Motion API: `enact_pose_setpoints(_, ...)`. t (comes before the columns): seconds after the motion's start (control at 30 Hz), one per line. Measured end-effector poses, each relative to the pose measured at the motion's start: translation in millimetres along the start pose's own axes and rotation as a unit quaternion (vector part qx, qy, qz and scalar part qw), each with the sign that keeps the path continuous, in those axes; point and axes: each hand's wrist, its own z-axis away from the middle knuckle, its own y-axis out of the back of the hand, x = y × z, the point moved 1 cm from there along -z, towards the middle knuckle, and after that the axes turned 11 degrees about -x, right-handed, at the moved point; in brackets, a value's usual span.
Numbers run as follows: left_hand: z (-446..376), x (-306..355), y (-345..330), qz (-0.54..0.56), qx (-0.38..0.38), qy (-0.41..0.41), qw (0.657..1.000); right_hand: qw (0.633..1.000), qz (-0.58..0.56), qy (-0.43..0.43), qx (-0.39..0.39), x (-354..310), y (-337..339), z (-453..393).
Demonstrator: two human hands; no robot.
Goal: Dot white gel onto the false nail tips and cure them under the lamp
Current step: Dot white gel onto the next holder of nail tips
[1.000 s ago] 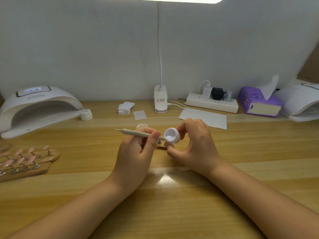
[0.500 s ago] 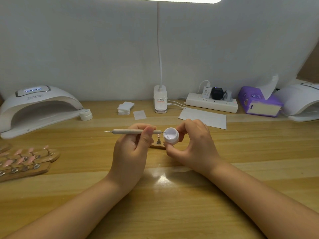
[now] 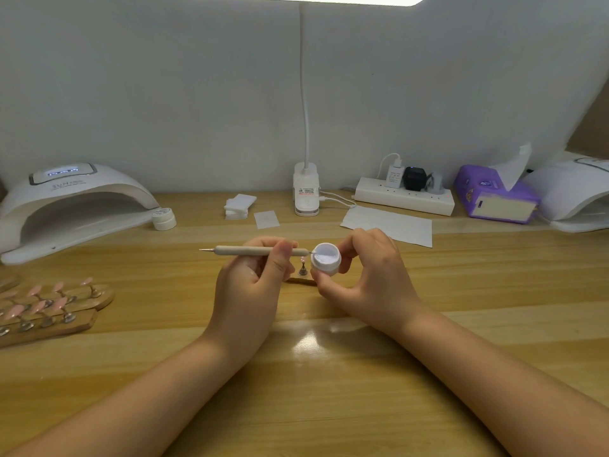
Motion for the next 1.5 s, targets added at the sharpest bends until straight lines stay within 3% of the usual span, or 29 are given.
enact_pose_setpoints(0.6,4.5,13.2,-2.6,0.059,-0.006,-0.027,0.998,1.000,0.013,-0.016,0.011,2.2,0.1,-0.2)
enact_pose_setpoints(0.83,5.6,17.4,-2.3,0.071,-0.008,-0.048,0.996,0.985,0.072,-0.155,0.018,22.3,-3.0,-6.1)
enact_pose_setpoints(1.07,5.3,15.8,-1.8,0.072,-0.011,-0.047,0.996,0.960,0.092,-0.258,-0.065,33.5,-5.2,-7.8)
enact_pose_setpoints(1.27,5.1,13.6,-0.9,0.062,-0.007,-0.041,0.997,0.946,0.099,-0.289,-0.107,33.9,-6.4,-9.6)
enact_pose_setpoints(1.37,5.0,13.2,-1.1,0.062,0.000,-0.040,0.997,0.959,0.089,-0.258,-0.072,28.6,-4.8,-7.4)
enact_pose_setpoints(1.5,4.3,13.4,-1.4,0.057,0.004,-0.042,0.998,0.987,0.105,-0.118,0.015,13.4,-2.6,-4.1)
